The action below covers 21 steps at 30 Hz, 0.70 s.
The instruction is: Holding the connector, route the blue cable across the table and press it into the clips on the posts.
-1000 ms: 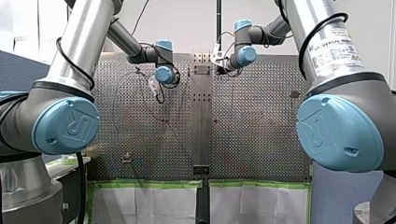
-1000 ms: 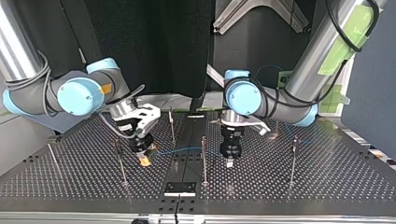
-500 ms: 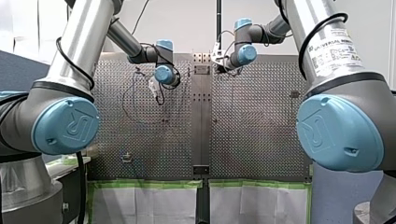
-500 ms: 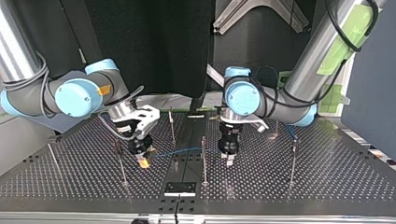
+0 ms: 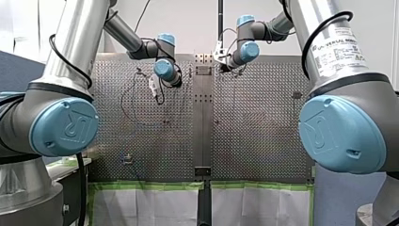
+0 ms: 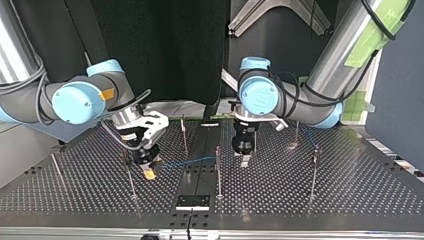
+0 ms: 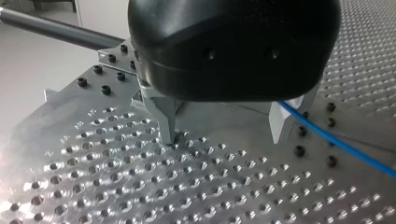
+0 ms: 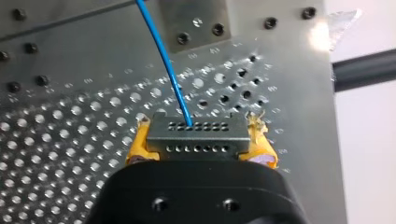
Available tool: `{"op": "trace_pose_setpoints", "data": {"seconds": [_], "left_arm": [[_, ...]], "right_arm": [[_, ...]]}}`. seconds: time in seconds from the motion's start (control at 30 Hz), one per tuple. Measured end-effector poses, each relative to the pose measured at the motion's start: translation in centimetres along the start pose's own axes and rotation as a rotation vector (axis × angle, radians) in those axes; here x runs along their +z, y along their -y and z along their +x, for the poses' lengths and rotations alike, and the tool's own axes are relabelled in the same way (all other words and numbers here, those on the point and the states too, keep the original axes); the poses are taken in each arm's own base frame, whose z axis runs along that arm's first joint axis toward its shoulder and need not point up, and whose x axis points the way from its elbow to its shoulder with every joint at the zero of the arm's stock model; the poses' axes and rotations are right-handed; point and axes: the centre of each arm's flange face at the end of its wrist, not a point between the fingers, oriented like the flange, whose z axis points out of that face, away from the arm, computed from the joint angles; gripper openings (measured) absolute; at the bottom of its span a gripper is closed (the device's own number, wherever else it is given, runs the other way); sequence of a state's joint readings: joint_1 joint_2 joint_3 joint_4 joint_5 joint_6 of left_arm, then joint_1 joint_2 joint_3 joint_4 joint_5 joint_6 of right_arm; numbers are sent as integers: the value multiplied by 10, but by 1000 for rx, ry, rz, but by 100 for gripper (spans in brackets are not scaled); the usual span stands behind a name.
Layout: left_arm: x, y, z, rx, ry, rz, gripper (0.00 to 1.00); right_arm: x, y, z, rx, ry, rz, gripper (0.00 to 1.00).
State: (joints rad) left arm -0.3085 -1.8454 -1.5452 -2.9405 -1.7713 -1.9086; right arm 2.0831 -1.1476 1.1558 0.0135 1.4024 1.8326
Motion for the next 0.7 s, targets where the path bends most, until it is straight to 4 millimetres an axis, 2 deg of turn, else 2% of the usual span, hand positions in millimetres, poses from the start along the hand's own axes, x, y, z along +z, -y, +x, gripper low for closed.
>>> {"op": "trace_pose_setpoints", "data": {"seconds": [0.33, 0.7], "left_arm": [[-40, -4, -3, 7, -72, -13, 100], [-80, 4, -35, 25, -91, -8, 100]], "right_arm": [[-9, -1, 8, -1, 4, -34, 0], [-16, -4, 9, -2, 6, -58, 0]]}}
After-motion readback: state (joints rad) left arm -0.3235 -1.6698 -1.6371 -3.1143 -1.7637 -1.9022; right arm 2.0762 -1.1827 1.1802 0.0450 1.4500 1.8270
